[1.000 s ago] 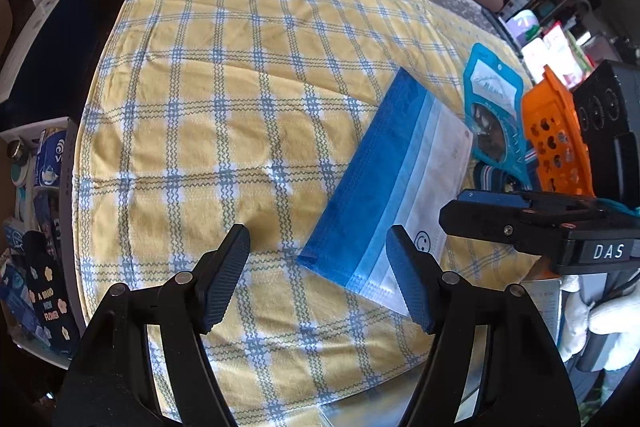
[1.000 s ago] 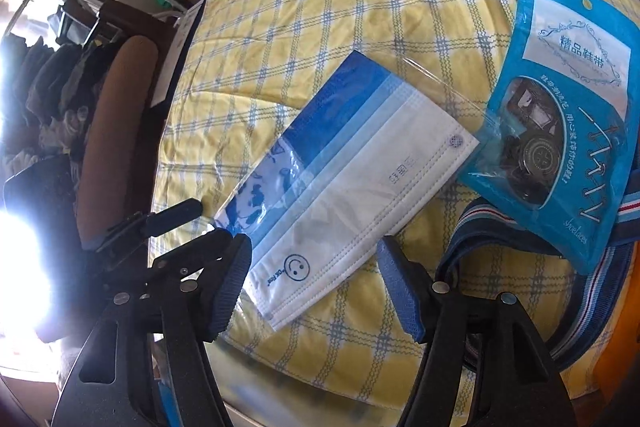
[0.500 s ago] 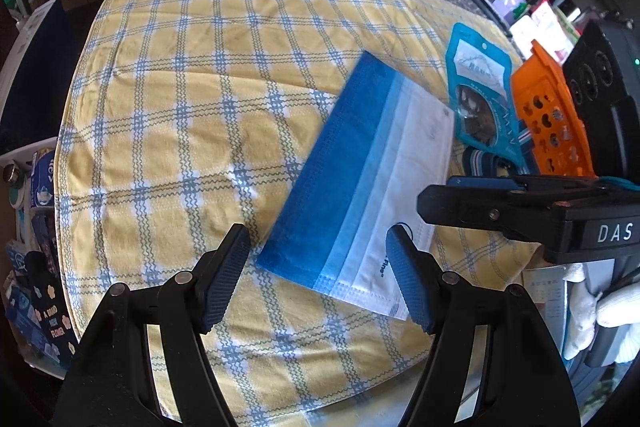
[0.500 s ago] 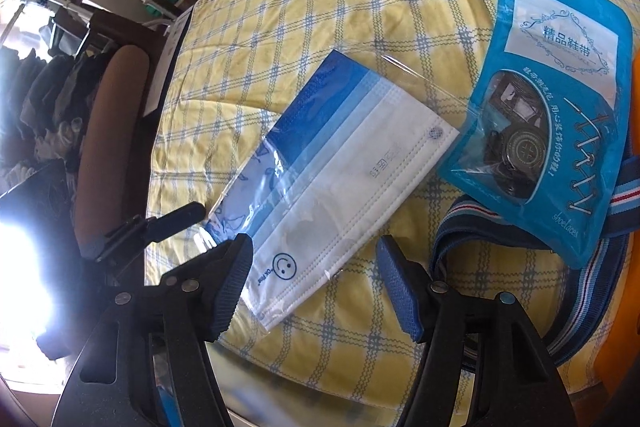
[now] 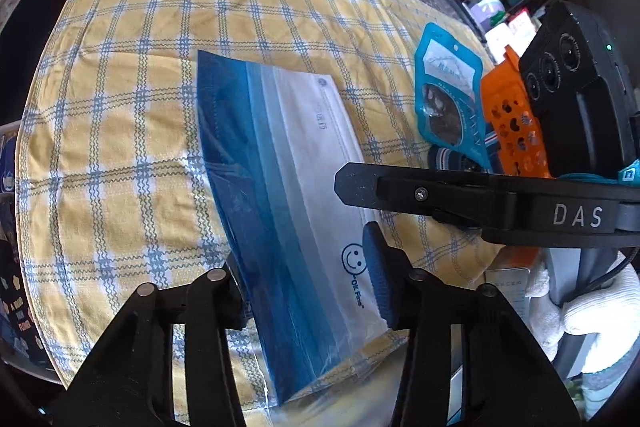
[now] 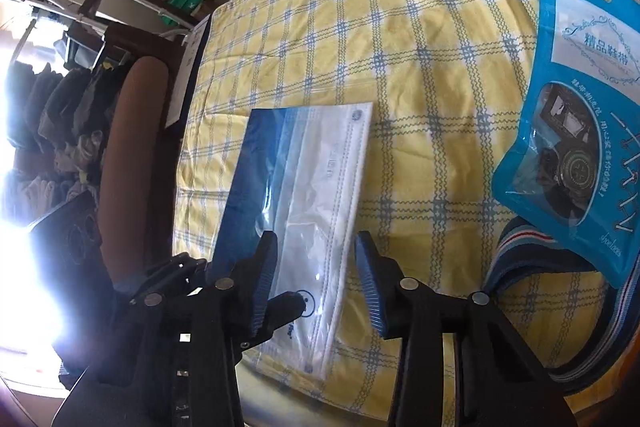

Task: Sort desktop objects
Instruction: 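Close both tools on the mask packet edge and lift it, then carry the mask packet with both tools over the orange basket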

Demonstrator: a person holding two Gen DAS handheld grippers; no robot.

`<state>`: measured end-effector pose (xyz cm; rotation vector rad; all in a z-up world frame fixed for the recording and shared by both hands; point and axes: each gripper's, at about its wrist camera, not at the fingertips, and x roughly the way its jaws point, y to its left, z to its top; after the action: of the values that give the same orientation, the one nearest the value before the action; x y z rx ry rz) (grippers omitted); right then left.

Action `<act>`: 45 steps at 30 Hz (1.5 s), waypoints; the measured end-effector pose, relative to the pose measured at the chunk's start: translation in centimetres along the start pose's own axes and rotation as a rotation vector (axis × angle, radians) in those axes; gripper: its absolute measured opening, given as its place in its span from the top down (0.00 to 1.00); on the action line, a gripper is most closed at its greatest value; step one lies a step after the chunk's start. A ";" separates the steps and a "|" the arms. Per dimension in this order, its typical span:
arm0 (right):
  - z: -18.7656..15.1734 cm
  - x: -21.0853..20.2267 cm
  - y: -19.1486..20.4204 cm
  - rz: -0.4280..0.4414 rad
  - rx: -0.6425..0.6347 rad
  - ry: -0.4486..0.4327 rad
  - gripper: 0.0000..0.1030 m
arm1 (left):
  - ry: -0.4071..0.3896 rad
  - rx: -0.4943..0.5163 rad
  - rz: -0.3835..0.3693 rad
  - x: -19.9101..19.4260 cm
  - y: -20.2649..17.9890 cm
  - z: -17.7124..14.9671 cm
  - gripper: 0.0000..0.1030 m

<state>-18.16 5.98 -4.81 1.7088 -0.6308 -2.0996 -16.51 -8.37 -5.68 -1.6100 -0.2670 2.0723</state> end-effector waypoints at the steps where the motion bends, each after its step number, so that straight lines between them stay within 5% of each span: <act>1: -0.1 0.1 0.1 0.022 0.005 0.004 0.60 | -0.003 -0.005 0.004 0.0 0.1 0.0 0.66; 7: -0.1 -0.2 0.7 0.053 0.008 -0.003 0.60 | -0.049 -0.041 -0.077 -1.6 0.4 0.0 0.90; 23: 0.1 -5.0 1.7 0.116 -0.018 -0.060 0.60 | -0.149 -0.083 -0.170 -6.2 -2.7 1.0 0.93; 35: -0.2 -15.1 -0.9 0.148 -0.022 -0.197 0.60 | -0.183 0.014 -0.184 -7.3 -14.0 3.9 0.94; 45: -1.3 -25.4 -10.7 0.092 0.053 -0.309 0.60 | -0.142 0.064 -0.270 -1.7 -26.4 6.1 0.94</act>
<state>-11.70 28.40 9.86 1.3618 -0.8433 -2.3187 -15.03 14.24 9.22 -1.3120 -0.4374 1.9670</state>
